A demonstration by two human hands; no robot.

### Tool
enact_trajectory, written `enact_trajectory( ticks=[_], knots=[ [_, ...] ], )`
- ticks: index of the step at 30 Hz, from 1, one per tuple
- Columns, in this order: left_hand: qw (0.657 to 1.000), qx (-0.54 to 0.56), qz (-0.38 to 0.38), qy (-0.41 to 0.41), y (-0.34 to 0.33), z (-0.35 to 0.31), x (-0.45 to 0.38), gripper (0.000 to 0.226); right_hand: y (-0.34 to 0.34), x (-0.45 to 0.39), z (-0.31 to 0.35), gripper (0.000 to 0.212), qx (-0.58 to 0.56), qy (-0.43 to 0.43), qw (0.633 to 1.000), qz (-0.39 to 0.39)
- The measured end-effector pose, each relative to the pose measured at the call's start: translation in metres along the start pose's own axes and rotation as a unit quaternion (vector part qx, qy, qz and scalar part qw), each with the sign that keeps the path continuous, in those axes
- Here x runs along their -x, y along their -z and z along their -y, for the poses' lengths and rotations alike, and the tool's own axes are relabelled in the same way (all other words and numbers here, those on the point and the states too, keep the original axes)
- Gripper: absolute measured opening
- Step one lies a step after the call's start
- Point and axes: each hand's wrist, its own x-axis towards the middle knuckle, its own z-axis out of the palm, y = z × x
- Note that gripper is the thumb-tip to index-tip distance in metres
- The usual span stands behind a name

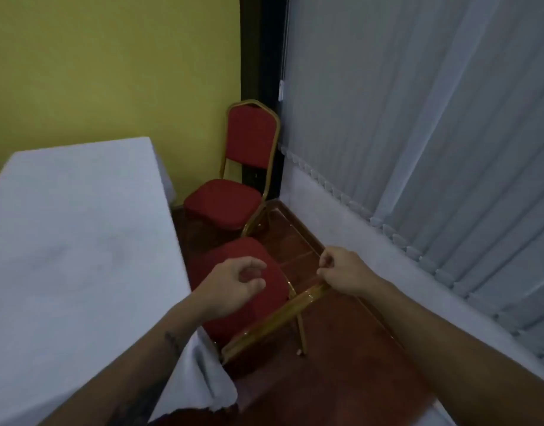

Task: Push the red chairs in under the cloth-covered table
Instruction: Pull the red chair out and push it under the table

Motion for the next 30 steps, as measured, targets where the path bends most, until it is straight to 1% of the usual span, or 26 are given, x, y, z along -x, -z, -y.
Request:
enact_trajectory(
  ticks=[2,4,6,7,8,11,13,15,18,19,21,23,25,26,28,30],
  knots=[
    [0.998,-0.023,0.057,0.033,-0.025,-0.006,-0.008,0.044,0.002,-0.007,-0.016,0.018,0.004,-0.045,0.999,-0.010],
    [0.990,-0.048,0.119,0.052,-0.044,-0.007,-0.009,0.057,0.000,-0.008,-0.017,0.032,-0.033,-0.096,0.995,-0.009],
    [0.982,-0.089,0.152,0.074,-0.064,-0.008,-0.020,0.065,0.000,-0.013,-0.022,0.046,-0.081,-0.134,0.988,-0.009],
    [0.975,-0.115,0.165,0.090,-0.071,-0.008,-0.025,0.066,-0.001,-0.016,-0.024,0.048,-0.096,-0.144,0.985,-0.009],
    [0.969,-0.140,0.175,0.103,-0.076,-0.009,-0.027,0.064,-0.001,-0.017,-0.025,0.047,-0.099,-0.146,0.984,-0.013],
    [0.955,-0.195,0.173,0.141,-0.086,-0.005,-0.030,0.041,-0.013,-0.021,-0.034,0.035,-0.114,-0.123,0.985,-0.039],
    [0.951,-0.212,0.171,0.144,-0.087,-0.002,-0.031,0.035,-0.019,-0.021,-0.040,0.035,-0.145,-0.122,0.980,-0.054],
    [0.947,-0.223,0.185,0.137,-0.086,-0.003,-0.034,0.034,-0.021,-0.019,-0.042,0.039,-0.187,-0.139,0.970,-0.071],
    [0.944,-0.226,0.205,0.130,-0.085,0.002,-0.040,0.036,-0.030,-0.016,-0.042,0.052,-0.253,-0.186,0.942,-0.121],
    [0.942,-0.229,0.210,0.126,-0.085,0.003,-0.042,0.037,-0.033,-0.014,-0.039,0.058,-0.283,-0.213,0.926,-0.131],
    [0.939,-0.234,0.222,0.122,-0.086,0.004,-0.044,0.040,-0.037,-0.009,-0.031,0.063,-0.381,-0.281,0.872,-0.125],
    [0.937,-0.240,0.226,0.117,-0.086,0.005,-0.046,0.042,-0.038,-0.005,-0.023,0.052,-0.474,-0.327,0.815,-0.063],
    [0.934,-0.251,0.225,0.114,-0.085,0.006,-0.047,0.038,-0.038,-0.005,-0.017,0.035,-0.531,-0.318,0.785,0.015],
    [0.932,-0.261,0.224,0.115,-0.084,0.006,-0.046,0.037,-0.039,-0.007,-0.015,0.029,-0.552,-0.309,0.773,0.036],
    [0.929,-0.267,0.223,0.122,-0.082,0.007,-0.043,0.037,-0.043,-0.006,-0.011,0.018,-0.568,-0.302,0.764,0.038],
    [0.931,-0.268,0.215,0.125,-0.080,0.008,-0.043,0.034,-0.044,-0.007,-0.007,0.010,-0.569,-0.292,0.768,0.027]
  ],
)
